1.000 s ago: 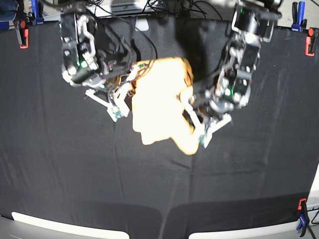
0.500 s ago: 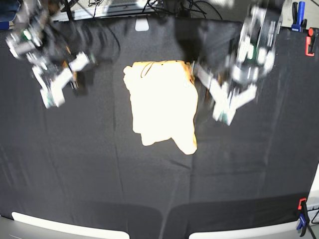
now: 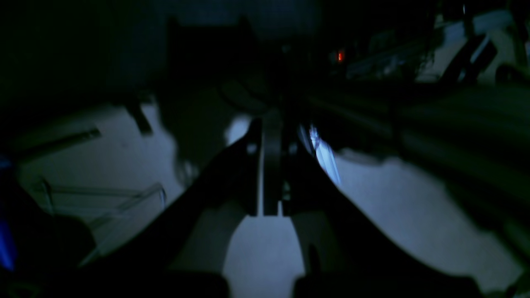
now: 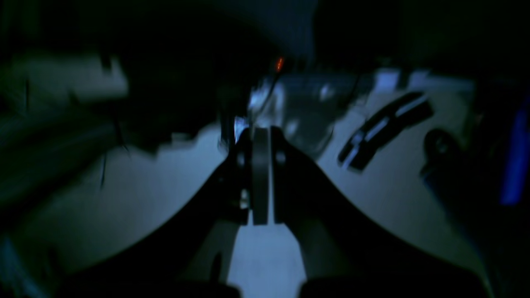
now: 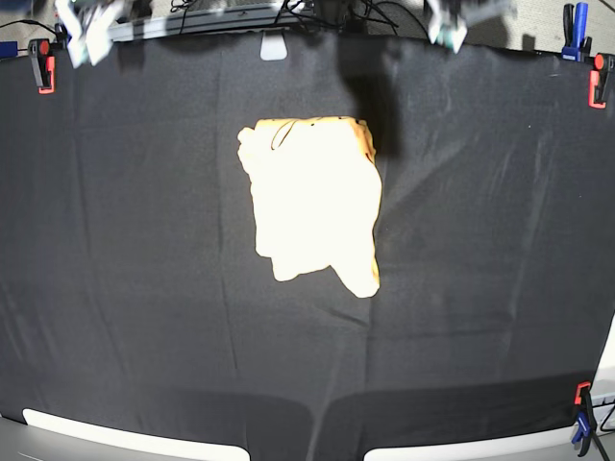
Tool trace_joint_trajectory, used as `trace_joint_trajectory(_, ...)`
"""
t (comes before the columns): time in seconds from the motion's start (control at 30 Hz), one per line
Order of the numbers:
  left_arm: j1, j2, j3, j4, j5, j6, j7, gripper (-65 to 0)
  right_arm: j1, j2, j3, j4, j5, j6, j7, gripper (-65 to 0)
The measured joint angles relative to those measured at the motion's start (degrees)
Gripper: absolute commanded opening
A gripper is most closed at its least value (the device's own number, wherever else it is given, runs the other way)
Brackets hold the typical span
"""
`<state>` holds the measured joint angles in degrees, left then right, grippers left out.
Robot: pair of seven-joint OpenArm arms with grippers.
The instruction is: Layout the t-shirt on the table in an organized manner, then fold the t-shirt properly
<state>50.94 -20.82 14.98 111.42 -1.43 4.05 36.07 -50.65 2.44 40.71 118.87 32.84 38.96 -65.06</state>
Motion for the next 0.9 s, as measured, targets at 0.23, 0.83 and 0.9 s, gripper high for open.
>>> trace_joint_trajectory(0.23, -5.2, 0.6, 0.0, -26.1, -5.1, -1.2, -10.1, -65.0, 2.4, 6.8, -4.3, -24.9, -0.5, 0.7, 1.5, -65.0)
trace_joint_trajectory(0.83, -33.8, 15.7, -19.5, -86.2, -14.9, -23.2, -37.2, -65.0, 30.4, 15.8, -32.0, -82.8, -15.9, 0.4, 43.6, -65.0)
trace_joint_trajectory(0.9, -35.3, 16.0, -26.1, -86.3, -13.7, -23.3, -37.5, -65.0, 34.3, 15.1, -35.0, -86.7, -18.2, 0.5, 44.3, -65.0)
